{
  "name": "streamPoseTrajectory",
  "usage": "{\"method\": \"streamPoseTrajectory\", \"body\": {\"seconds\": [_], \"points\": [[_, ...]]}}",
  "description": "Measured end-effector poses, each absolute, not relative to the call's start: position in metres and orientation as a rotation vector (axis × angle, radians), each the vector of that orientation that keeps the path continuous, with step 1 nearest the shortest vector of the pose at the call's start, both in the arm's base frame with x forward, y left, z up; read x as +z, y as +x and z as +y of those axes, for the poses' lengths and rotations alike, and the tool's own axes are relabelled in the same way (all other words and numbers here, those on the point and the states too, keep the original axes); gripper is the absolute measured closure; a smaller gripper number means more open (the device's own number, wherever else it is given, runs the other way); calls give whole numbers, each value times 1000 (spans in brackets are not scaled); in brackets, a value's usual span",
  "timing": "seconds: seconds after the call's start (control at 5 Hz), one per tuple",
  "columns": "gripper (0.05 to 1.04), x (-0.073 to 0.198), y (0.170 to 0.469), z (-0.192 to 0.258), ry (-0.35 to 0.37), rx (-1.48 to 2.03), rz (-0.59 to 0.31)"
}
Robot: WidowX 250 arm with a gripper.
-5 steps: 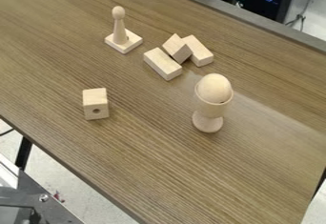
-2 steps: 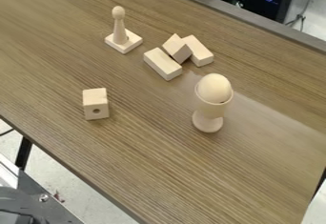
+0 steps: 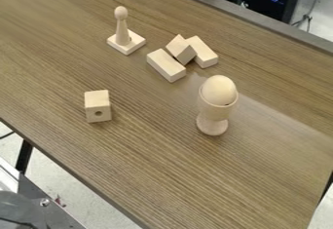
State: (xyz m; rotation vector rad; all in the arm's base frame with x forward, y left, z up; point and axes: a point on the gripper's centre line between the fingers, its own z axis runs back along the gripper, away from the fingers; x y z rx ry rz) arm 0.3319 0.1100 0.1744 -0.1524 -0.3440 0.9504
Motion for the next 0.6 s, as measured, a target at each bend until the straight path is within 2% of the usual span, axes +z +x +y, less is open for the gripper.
{"method": "streamPoseTrajectory", "body": {"seconds": [0.2, 0.6], "points": [[83, 162, 332, 100, -257, 1003, -325], [83, 141, 332, 90, -335, 1060, -318]]}}
